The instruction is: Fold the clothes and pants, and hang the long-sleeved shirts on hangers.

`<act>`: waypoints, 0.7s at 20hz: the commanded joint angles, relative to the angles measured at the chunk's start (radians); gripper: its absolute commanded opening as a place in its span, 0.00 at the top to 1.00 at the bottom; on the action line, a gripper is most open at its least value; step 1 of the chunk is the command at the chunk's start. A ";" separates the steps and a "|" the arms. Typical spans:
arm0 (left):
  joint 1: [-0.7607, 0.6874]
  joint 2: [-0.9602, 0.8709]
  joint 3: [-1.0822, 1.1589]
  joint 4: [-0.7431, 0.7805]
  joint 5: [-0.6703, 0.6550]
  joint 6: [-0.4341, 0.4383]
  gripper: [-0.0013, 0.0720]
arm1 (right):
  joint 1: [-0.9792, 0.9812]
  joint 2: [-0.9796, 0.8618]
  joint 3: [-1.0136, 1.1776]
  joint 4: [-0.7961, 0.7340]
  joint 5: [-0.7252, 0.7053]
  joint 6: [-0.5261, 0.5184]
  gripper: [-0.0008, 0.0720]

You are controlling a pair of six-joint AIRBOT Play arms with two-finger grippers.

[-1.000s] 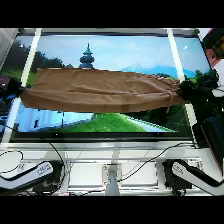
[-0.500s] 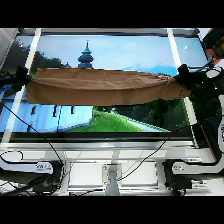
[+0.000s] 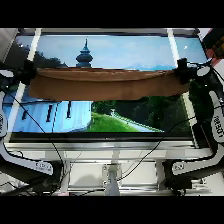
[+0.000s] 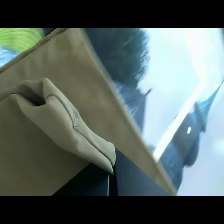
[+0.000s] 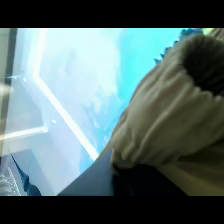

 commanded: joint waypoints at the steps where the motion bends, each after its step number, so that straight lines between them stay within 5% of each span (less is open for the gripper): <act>1: -0.025 -0.017 0.022 -0.002 0.130 -0.005 0.97 | 0.021 -0.033 0.009 0.008 -0.114 0.032 0.94; 11: -0.078 -0.117 0.022 -0.003 0.193 -0.001 0.95 | 0.094 -0.112 0.008 0.007 -0.283 0.069 0.93; 12: -0.080 -0.122 0.023 -0.006 0.218 -0.001 0.94 | 0.096 -0.112 0.008 0.007 -0.321 0.069 0.88; 13: -0.084 -0.123 0.023 -0.005 0.248 0.000 0.86 | 0.097 -0.112 0.008 0.007 -0.353 0.069 0.70; 14: -0.086 -0.121 0.027 -0.004 0.273 0.000 0.62 | 0.097 -0.112 0.009 0.006 -0.386 0.065 0.38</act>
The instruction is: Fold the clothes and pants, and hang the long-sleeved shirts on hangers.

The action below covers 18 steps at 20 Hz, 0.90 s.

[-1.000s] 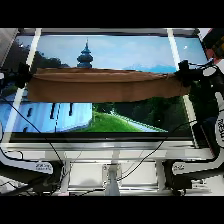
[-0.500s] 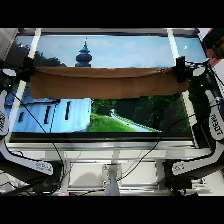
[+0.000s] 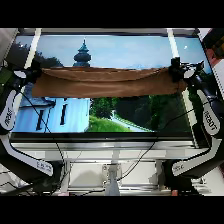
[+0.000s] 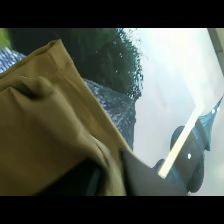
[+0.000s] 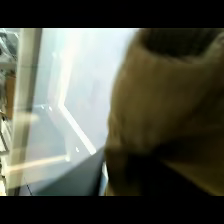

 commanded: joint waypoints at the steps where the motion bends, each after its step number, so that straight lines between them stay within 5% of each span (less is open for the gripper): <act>1: -0.011 -0.013 0.019 0.007 0.079 0.032 0.19 | 0.010 -0.006 0.001 -0.005 -0.121 -0.010 0.07; 2: -0.011 -0.012 0.037 0.021 0.089 0.096 0.00 | 0.010 -0.006 0.001 -0.014 -0.126 -0.021 0.07; 4: -0.013 -0.002 0.063 0.041 0.084 0.232 0.01 | 0.011 -0.003 0.001 -0.053 -0.118 -0.110 0.33; 7: -0.018 0.022 0.063 0.079 0.035 0.340 0.02 | 0.010 0.013 0.001 -0.057 -0.033 -0.351 0.40; 11: 0.035 0.023 0.063 0.164 -0.265 0.336 0.02 | -0.009 0.017 0.006 -0.066 0.164 -0.501 0.39; 13: 0.092 0.023 0.063 0.156 -0.427 0.265 0.02 | -0.025 0.017 0.006 -0.079 0.229 -0.528 0.39; 18: 0.294 0.025 0.064 0.026 -0.719 0.241 0.02 | -0.074 0.017 0.006 -0.078 0.365 -0.586 0.39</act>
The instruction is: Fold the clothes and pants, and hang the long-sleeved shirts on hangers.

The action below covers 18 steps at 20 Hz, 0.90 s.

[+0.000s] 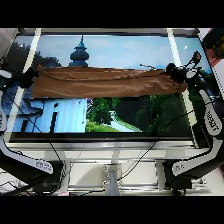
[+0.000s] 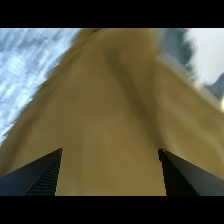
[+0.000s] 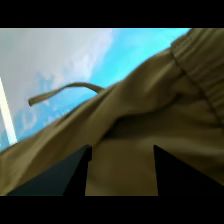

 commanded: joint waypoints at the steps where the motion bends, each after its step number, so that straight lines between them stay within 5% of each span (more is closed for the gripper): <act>1: 0.138 0.000 0.001 -0.103 -0.239 0.011 0.02 | -0.032 0.001 0.000 -0.002 0.140 -0.081 0.39; 4: 0.191 -0.002 0.009 -0.179 -0.255 0.185 0.02 | -0.043 0.001 0.000 -0.002 0.224 -0.139 0.39; 6: 0.191 -0.041 0.083 -0.164 -0.259 0.183 0.02 | -0.043 0.001 0.000 -0.001 0.239 -0.156 0.39; 11: 0.152 -0.269 0.487 0.008 -0.537 0.156 0.02 | -0.043 0.001 0.000 0.003 0.245 -0.156 0.39; 18: 0.137 -0.391 0.545 0.016 -0.494 0.278 0.02 | -0.043 0.001 0.000 0.004 0.258 -0.156 0.39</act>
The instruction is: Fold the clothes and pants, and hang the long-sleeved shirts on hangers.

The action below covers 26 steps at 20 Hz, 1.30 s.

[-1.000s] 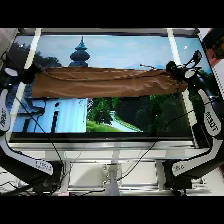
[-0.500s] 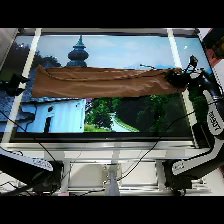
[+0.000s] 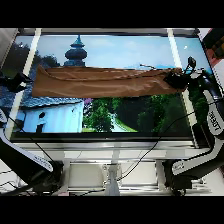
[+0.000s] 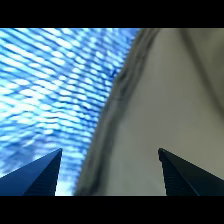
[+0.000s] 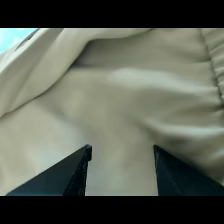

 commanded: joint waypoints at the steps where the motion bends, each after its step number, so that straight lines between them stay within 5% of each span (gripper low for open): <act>1: -0.003 -0.053 0.026 -0.013 0.014 0.077 0.02 | -0.001 0.001 0.000 0.001 0.006 -0.002 0.39; 5: -0.010 -0.072 0.026 -0.101 -0.056 0.152 0.14 | 0.000 0.001 0.000 0.011 0.006 -0.002 0.39; 6: -0.016 -0.072 0.026 -0.101 -0.070 0.162 0.23 | 0.000 0.001 0.000 0.018 0.005 -0.002 0.39; 13: -0.080 -0.073 0.026 -0.102 -0.129 0.165 0.35 | 0.000 0.001 0.000 0.027 0.009 -0.002 0.40; 15: -0.093 -0.073 0.026 -0.114 -0.124 0.166 0.57 | 0.000 0.001 0.000 0.027 0.022 -0.002 0.40; 17: -0.098 -0.070 0.026 -0.139 -0.093 0.168 0.98 | 0.000 0.001 0.000 0.027 0.039 -0.010 0.41; 19: -0.100 -0.058 0.027 -0.196 -0.095 0.181 0.97 | 0.000 0.001 0.000 0.027 0.067 -0.020 0.55; 22: -0.103 0.002 0.027 -0.282 -0.095 0.176 0.97 | 0.000 0.001 0.023 0.026 0.144 -0.088 0.55; 26: -0.099 0.117 0.027 -0.281 -0.114 -0.048 0.97 | 0.000 0.001 0.114 0.026 0.271 -0.089 0.55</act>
